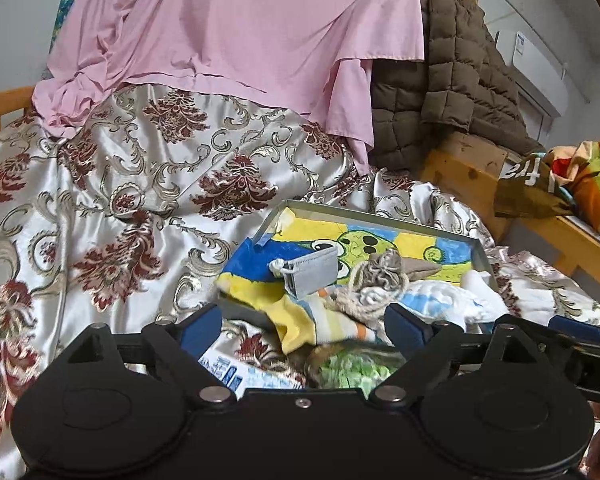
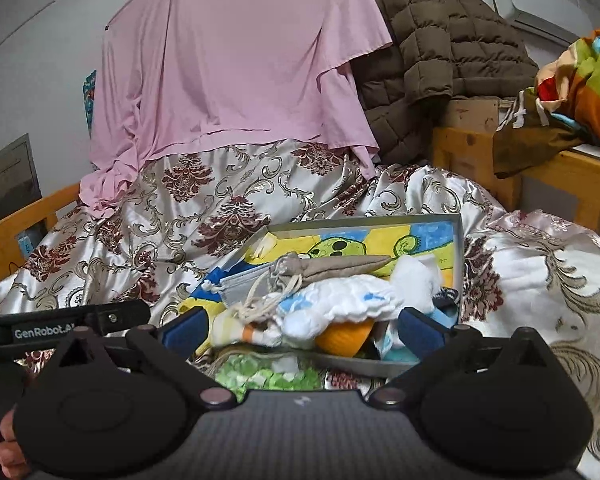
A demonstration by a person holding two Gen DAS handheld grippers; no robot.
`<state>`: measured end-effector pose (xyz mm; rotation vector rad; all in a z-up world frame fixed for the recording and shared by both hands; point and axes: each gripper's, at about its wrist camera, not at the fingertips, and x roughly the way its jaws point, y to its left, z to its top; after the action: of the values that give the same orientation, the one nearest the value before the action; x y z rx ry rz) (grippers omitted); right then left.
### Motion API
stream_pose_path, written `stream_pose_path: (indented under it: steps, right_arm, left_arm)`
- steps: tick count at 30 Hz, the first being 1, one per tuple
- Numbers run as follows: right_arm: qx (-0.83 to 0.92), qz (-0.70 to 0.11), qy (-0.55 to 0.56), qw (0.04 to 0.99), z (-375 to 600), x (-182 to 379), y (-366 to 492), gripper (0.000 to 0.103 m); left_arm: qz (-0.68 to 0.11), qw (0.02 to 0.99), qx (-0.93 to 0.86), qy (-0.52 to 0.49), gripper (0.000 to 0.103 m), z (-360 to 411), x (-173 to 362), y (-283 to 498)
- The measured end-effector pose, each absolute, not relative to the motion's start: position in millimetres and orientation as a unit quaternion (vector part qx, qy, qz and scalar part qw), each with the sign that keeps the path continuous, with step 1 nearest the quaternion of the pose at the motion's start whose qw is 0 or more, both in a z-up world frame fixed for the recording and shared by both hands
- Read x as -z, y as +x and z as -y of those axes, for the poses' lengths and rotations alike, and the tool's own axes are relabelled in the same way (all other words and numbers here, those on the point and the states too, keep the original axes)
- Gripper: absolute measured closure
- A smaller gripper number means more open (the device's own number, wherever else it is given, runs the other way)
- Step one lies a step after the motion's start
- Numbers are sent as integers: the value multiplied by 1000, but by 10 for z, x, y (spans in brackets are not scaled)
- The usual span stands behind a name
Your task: Organize soft objects
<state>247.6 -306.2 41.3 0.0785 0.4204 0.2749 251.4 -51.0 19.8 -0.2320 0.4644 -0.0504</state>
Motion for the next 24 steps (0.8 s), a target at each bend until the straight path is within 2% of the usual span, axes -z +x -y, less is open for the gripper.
stream_pose_path:
  steps: [6, 24]
  right_arm:
    - [-121, -203, 50, 970, 3085, -420, 2206, 0]
    - [-107, -202, 85, 970, 3110, -385, 1737, 0]
  left_arm:
    - [-221, 967, 25, -125, 1, 436, -227, 2233]
    - [-205, 973, 27, -105, 1, 384, -234, 1657]
